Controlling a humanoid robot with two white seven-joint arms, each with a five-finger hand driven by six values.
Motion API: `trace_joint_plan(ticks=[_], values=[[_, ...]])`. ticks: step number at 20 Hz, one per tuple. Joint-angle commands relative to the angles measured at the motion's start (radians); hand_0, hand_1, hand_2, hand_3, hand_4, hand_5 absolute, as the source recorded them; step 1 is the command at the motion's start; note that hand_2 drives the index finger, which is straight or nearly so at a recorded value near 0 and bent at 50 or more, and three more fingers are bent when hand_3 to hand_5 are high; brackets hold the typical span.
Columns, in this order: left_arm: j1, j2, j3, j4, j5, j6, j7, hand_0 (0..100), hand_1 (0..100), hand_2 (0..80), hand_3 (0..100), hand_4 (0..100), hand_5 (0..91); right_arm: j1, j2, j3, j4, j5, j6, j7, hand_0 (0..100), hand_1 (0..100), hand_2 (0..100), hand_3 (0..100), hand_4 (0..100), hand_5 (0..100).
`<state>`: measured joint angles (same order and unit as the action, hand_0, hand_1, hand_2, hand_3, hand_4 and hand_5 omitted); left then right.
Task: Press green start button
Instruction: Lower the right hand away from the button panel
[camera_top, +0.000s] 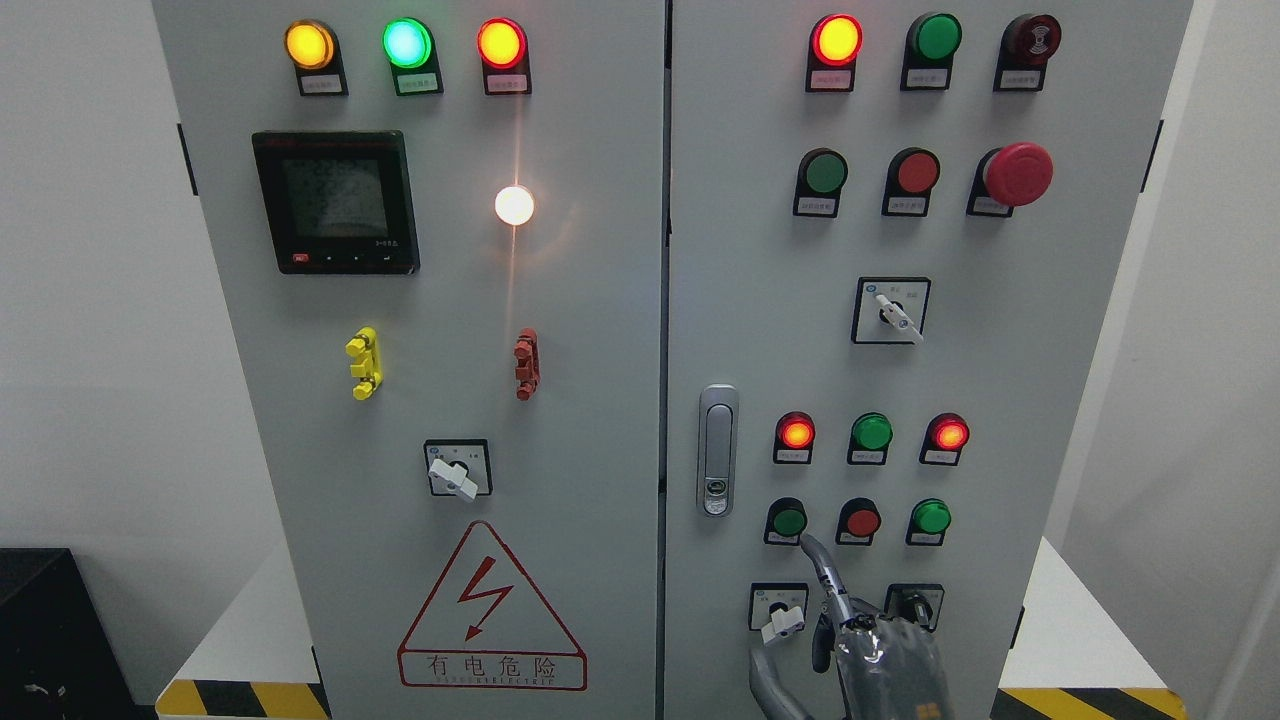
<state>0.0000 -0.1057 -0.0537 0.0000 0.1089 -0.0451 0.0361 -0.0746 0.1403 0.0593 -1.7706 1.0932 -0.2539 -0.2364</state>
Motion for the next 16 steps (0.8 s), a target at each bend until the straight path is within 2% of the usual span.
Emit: trace_joint_plan(ticks=[1, 3, 6, 8, 9, 13, 14, 16], values=[[-0.023, 0.000, 0.000, -0.028, 0.000, 0.001, -0.001, 12, 56, 0.0, 0, 0, 0.0, 0.071, -0.001, 0.036, -0.128, -0.124, -0.002, 0.000, 53, 32, 0, 77, 75, 82], [-0.023, 0.000, 0.000, -0.028, 0.000, 0.001, -0.001, 12, 56, 0.0, 0, 0, 0.0, 0.091, -0.001, 0.037, -0.144, -0.131, -0.002, 0.000, 40, 29, 0, 71, 70, 74], [-0.023, 0.000, 0.000, -0.028, 0.000, 0.001, -0.001, 12, 56, 0.0, 0, 0, 0.0, 0.124, -0.001, 0.037, -0.173, -0.168, -0.001, 0.000, 27, 27, 0, 67, 66, 66], [-0.023, 0.000, 0.000, -0.028, 0.000, 0.001, -0.001, 12, 56, 0.0, 0, 0, 0.0, 0.144, -0.001, 0.037, -0.190, -0.226, 0.001, 0.003, 15, 28, 0, 57, 59, 59], [-0.023, 0.000, 0.000, -0.028, 0.000, 0.001, -0.001, 12, 56, 0.0, 0, 0, 0.0, 0.154, -0.001, 0.039, -0.197, -0.252, 0.004, 0.018, 13, 27, 0, 56, 57, 57], [-0.023, 0.000, 0.000, -0.028, 0.000, 0.001, -0.001, 12, 56, 0.0, 0, 0, 0.0, 0.186, -0.002, 0.047, -0.217, -0.418, 0.008, 0.052, 0, 26, 0, 38, 40, 43], [-0.023, 0.000, 0.000, -0.028, 0.000, 0.001, -0.001, 12, 56, 0.0, 0, 0, 0.0, 0.193, -0.002, 0.051, -0.219, -0.453, 0.008, 0.060, 0, 25, 0, 34, 35, 37], [-0.023, 0.000, 0.000, -0.028, 0.000, 0.001, -0.001, 12, 56, 0.0, 0, 0, 0.0, 0.197, -0.002, 0.053, -0.217, -0.512, 0.010, 0.066, 0, 23, 0, 30, 31, 32]])
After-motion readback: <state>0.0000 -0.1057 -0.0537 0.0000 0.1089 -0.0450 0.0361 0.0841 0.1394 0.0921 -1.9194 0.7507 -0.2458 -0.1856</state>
